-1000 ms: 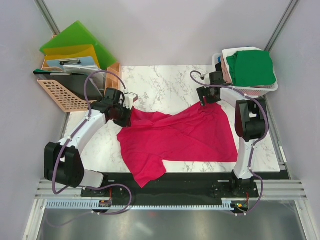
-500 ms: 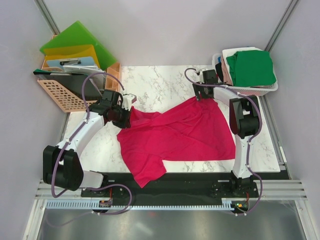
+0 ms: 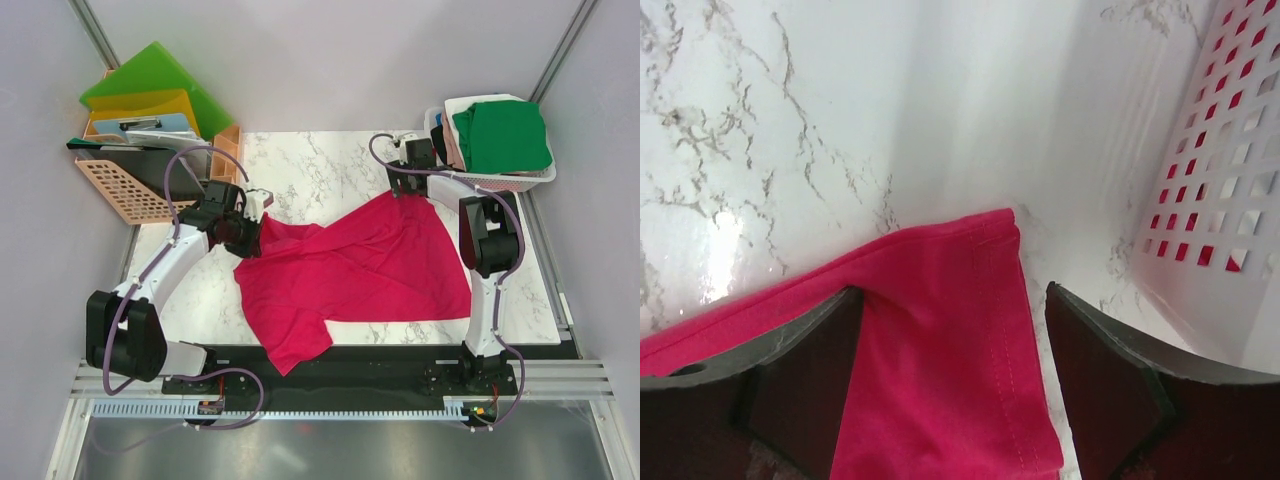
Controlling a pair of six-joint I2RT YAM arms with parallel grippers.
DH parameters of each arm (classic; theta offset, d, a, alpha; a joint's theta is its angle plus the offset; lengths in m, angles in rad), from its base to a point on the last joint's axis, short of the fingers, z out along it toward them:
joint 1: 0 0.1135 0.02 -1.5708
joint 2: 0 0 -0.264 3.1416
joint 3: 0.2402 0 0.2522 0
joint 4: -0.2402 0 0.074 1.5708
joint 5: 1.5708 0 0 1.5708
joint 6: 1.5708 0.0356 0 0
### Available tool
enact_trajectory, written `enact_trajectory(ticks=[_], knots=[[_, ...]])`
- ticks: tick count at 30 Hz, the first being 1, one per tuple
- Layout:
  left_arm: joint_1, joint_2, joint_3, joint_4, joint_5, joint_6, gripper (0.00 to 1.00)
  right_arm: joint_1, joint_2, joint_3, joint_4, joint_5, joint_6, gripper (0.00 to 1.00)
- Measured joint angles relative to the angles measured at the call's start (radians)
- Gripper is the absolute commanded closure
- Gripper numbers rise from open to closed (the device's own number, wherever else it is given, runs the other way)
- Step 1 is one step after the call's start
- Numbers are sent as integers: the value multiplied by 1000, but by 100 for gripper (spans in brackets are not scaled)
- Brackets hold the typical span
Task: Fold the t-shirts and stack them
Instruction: Grap the side of the flattened tshirt furthest away from the robot with both arms
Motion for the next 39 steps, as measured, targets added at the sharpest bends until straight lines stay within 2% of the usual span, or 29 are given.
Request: enact_trajectory(ticks=[3, 9, 14, 18, 27, 39], knots=[[0, 0, -5, 0, 0, 0, 98, -10, -25, -30, 0, -50, 6, 19], [0, 4, -6, 0, 0, 0, 98, -34, -39, -13, -86, -246, 0, 20], [0, 6, -6, 0, 0, 0, 98, -39, -37, -5, -137, -310, -9, 19], [0, 6, -6, 0, -3, 0, 98, -51, -29, 28, -144, -275, -9, 20], [0, 7, -8, 0, -4, 0, 98, -43, -27, 18, -39, -133, -11, 19], [0, 7, -20, -1, -6, 1, 98, -33, 87, 79, 15, -148, 54, 21]])
